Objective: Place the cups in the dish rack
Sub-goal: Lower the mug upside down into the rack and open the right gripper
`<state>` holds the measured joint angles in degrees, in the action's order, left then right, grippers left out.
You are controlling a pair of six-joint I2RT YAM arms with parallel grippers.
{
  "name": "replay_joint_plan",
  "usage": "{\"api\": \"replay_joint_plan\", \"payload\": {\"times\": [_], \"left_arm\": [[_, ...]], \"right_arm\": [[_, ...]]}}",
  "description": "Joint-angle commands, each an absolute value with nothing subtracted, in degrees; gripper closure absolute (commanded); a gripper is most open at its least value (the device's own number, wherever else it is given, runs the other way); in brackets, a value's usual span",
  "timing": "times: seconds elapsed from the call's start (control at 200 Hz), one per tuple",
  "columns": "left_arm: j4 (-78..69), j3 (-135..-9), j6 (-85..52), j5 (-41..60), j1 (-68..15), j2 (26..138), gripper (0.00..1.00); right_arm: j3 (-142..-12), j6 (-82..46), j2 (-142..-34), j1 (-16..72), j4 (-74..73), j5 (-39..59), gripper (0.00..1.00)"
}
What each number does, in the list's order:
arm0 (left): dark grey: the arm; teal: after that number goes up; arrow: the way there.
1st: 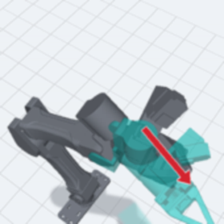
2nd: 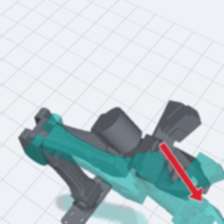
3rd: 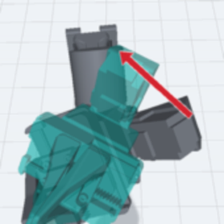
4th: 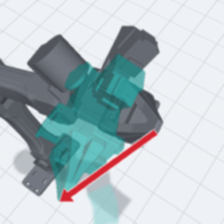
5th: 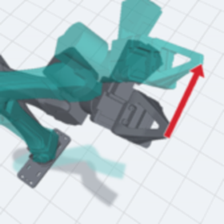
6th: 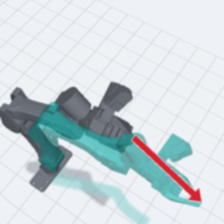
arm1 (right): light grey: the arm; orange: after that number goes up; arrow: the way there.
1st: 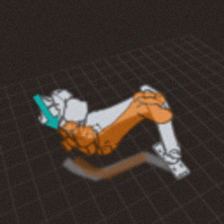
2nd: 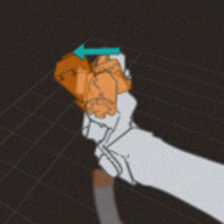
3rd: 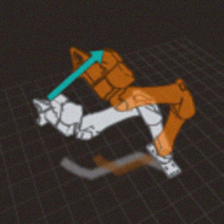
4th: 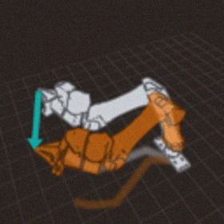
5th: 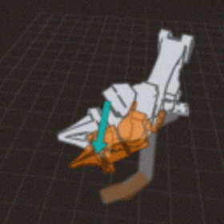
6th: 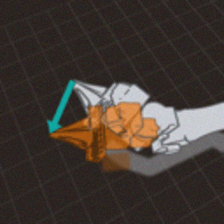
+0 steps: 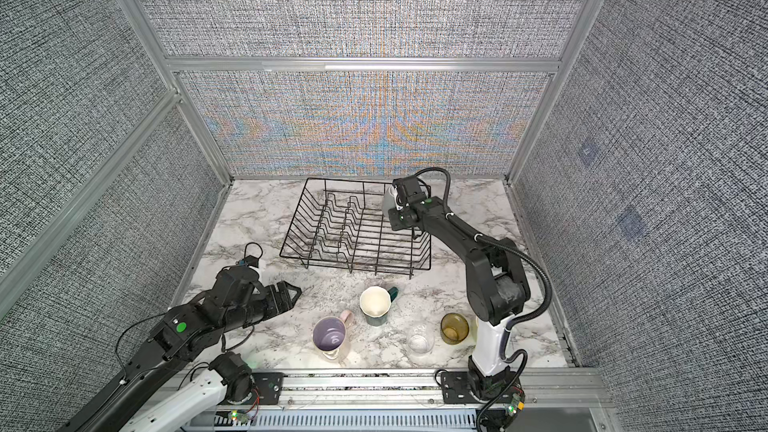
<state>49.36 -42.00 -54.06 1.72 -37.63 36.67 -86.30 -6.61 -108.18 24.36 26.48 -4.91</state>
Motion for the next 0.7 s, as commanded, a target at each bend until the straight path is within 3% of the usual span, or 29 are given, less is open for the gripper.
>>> {"api": "replay_joint_plan", "payload": {"times": [0.0,0.275,0.575,0.69], "left_arm": [[49.9,-41.2,-54.1,3.4,-37.5,36.3,0.14],[49.3,-40.6,-53.9,5.3,-37.5,36.6,0.14],[42.8,-39.4,-51.0,16.1,-37.6,36.5,0.17],[43.6,-39.2,-51.0,15.8,-37.6,36.4,0.17]], "right_arm": [[-88.0,-6.8,-109.5,24.7,29.3,-14.3,1.00],[-87.9,-10.5,-113.5,25.1,28.8,-18.5,1.00],[-89.4,-14.7,-115.7,24.6,29.9,-18.2,1.00],[-90.2,-15.9,-116.7,24.6,30.8,-17.4,0.94]]}}
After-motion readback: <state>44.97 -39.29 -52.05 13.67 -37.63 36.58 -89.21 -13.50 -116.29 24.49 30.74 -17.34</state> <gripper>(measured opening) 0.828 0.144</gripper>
